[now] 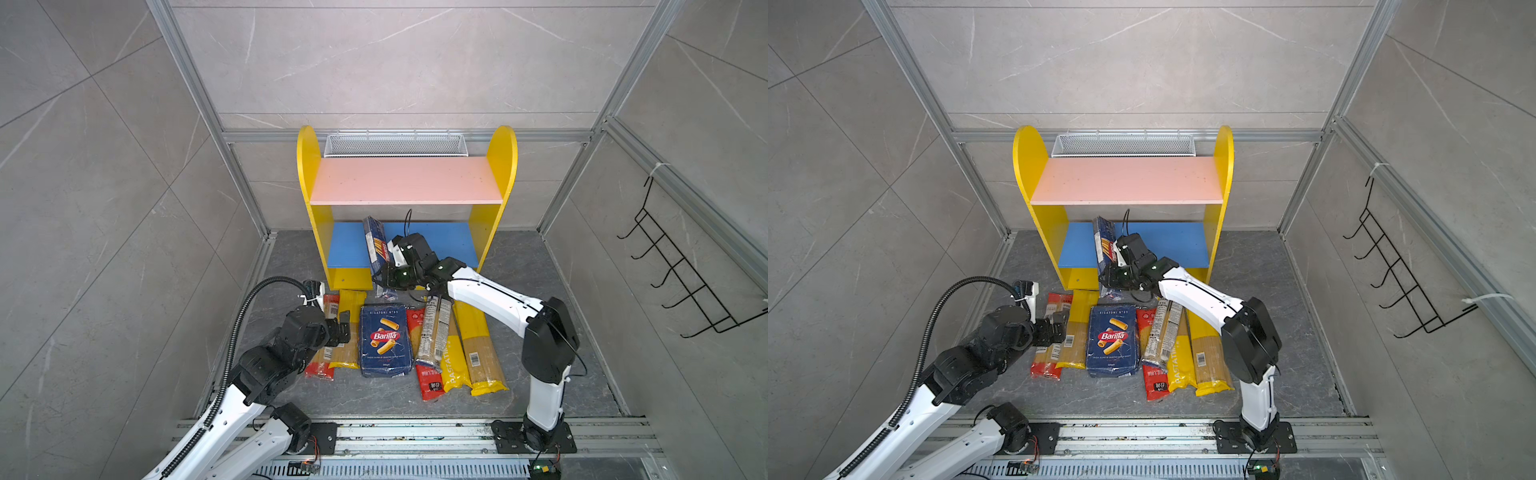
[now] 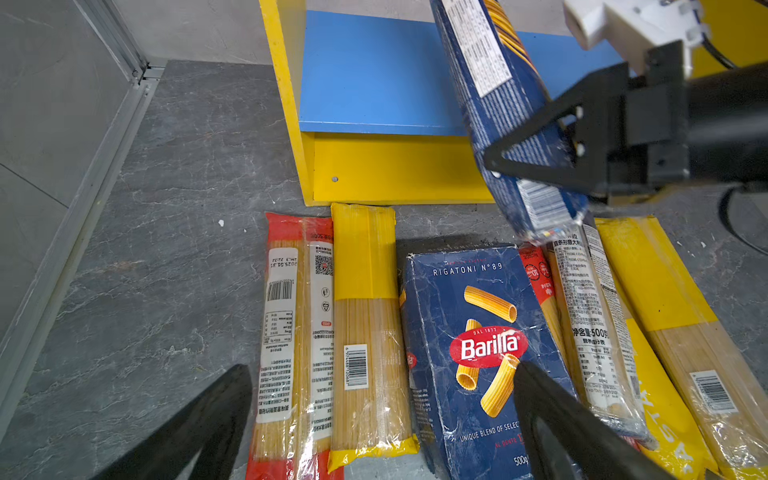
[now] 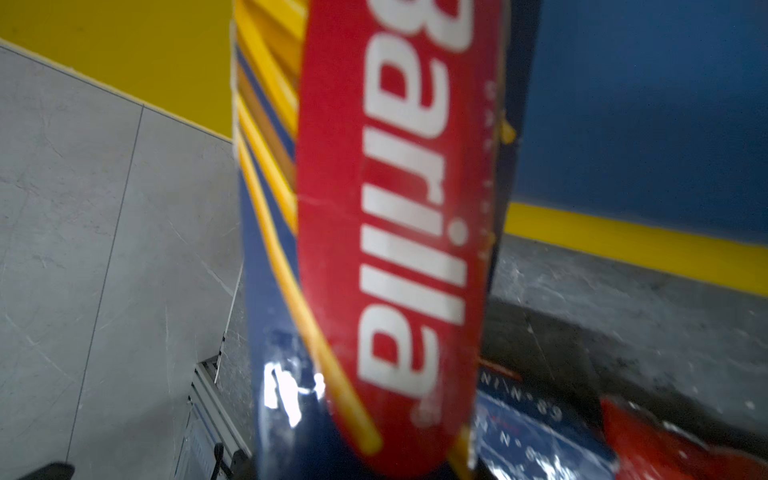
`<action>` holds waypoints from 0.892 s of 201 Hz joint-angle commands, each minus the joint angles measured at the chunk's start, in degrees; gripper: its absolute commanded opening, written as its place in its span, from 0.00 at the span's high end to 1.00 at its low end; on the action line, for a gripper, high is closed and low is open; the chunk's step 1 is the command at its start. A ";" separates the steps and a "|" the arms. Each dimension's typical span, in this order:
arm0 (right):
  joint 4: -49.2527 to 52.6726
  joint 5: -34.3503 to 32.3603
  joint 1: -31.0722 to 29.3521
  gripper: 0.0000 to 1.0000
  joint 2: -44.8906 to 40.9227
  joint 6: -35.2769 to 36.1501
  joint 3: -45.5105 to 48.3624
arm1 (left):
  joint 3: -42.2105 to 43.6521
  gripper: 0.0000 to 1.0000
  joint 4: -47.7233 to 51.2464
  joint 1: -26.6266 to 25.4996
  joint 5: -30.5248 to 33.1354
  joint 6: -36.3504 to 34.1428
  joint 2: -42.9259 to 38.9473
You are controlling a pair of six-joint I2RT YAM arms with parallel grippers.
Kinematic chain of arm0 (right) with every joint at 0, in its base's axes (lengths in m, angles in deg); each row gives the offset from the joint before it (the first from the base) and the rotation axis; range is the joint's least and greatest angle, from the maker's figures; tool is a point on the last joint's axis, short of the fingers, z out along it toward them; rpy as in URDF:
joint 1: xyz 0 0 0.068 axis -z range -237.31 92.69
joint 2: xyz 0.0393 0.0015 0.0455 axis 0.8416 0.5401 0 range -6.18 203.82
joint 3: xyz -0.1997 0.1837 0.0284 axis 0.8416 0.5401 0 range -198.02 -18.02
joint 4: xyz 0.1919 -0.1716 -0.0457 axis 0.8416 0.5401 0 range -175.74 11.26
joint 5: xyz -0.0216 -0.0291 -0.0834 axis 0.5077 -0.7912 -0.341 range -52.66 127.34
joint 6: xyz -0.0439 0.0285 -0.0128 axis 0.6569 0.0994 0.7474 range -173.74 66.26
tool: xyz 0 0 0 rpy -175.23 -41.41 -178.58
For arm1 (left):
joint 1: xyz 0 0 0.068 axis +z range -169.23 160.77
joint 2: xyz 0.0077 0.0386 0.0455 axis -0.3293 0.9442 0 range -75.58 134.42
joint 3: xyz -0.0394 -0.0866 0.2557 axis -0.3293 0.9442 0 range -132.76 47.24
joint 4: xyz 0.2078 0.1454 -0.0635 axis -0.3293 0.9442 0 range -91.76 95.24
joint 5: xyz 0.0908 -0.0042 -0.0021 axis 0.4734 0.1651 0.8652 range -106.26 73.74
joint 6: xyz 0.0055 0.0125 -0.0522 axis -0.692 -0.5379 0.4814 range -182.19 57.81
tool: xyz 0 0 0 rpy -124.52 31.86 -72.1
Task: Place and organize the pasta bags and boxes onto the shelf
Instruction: 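Carry the spaghetti box onto the blue shelf with the right gripper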
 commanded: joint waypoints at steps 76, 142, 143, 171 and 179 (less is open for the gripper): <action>-0.67 7.18 -0.43 0.73 26.66 -4.08 -43.64 | -1.55 0.00 2.42 -0.07 3.38 -2.17 -2.95; 8.19 7.12 -1.24 0.55 40.62 -5.90 -66.65 | -0.89 0.00 2.51 -0.11 3.58 -2.61 -3.16; 8.16 7.12 -1.24 0.54 40.59 -5.88 -66.55 | -0.89 0.00 2.47 -0.09 3.59 -2.61 -3.15; 7.39 7.41 -1.42 0.39 39.86 -6.08 -64.48 | -0.89 0.00 2.60 -0.15 3.51 -2.71 -3.47; 7.57 7.30 -1.42 0.37 39.53 -6.06 -64.21 | -0.89 0.00 2.64 -0.07 3.44 -2.71 -3.68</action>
